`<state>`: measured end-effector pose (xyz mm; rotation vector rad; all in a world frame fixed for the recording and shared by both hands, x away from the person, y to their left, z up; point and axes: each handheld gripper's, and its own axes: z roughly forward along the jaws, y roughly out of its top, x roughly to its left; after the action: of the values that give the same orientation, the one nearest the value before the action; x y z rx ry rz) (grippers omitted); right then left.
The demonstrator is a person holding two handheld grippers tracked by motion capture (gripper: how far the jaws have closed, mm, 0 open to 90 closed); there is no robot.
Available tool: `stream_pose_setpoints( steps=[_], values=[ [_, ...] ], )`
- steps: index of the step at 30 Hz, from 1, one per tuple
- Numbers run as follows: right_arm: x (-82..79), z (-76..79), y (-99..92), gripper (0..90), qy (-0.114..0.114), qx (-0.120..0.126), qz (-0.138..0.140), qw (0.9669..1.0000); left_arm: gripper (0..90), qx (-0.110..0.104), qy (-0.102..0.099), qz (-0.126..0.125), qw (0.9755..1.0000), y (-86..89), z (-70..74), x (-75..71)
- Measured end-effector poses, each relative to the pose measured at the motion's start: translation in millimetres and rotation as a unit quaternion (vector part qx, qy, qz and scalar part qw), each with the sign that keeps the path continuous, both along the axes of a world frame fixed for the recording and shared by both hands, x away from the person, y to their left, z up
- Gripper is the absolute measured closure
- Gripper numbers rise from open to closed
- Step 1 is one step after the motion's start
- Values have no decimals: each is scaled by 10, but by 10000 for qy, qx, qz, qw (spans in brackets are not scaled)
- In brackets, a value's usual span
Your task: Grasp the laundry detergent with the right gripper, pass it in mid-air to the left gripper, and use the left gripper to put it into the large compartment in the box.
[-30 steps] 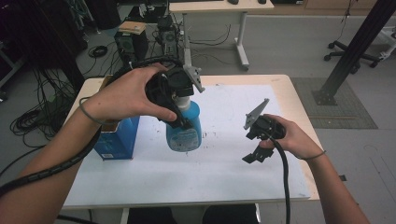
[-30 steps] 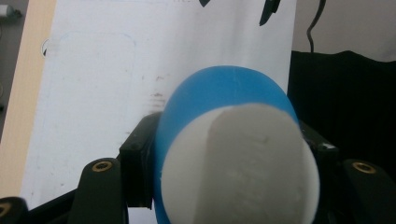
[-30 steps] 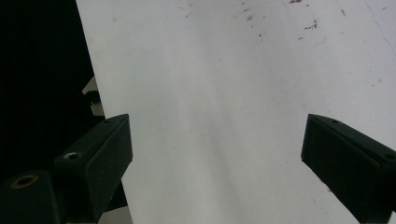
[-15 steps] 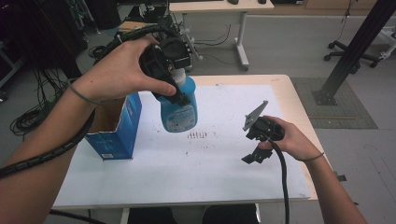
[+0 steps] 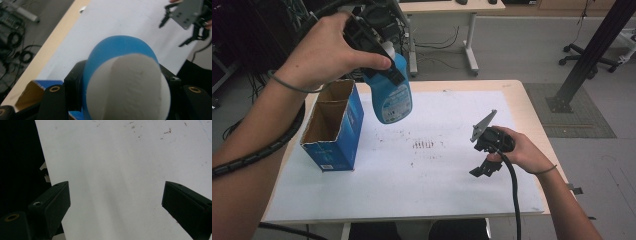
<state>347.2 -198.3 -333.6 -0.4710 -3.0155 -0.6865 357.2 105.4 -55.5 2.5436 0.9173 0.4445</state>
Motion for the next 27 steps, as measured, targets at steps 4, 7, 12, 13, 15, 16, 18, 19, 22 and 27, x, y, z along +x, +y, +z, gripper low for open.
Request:
stream_pose_setpoints(
  steps=[4,7,12,13,15,16,18,19,22,27],
  values=[
    [5,-3,-10,81,-7,1,-4,10000,377,-32,-14,491,9988,197,61,97],
    [5,-3,-12,81,-5,-2,-9,10000,377,-79,-11,733,9973,336,60,165],
    [5,-4,-13,80,-10,2,-15,10000,376,-170,-13,993,9949,484,73,211],
    [5,-4,-13,80,-10,2,-15,10000,376,-201,-15,1172,9929,570,82,232],
    [5,-5,-14,80,-11,0,-13,10000,376,-195,-10,1236,9921,600,85,238],
    [5,-5,-14,80,-12,8,-16,10000,376,-184,-8,1264,9918,620,87,244],
    [6,-5,-14,80,-15,12,-11,10000,377,-144,2,1620,9867,787,98,281],
    [8,1,-13,80,-30,26,-2,10000,377,-144,2,1620,9867,787,98,281],
    [8,2,-13,80,-36,26,-4,10000,376,-134,6,1917,9814,910,95,302],
    [2,-1,-8,80,-51,53,-12,10000,376,-307,171,2579,9655,1205,79,360]
  ],
)
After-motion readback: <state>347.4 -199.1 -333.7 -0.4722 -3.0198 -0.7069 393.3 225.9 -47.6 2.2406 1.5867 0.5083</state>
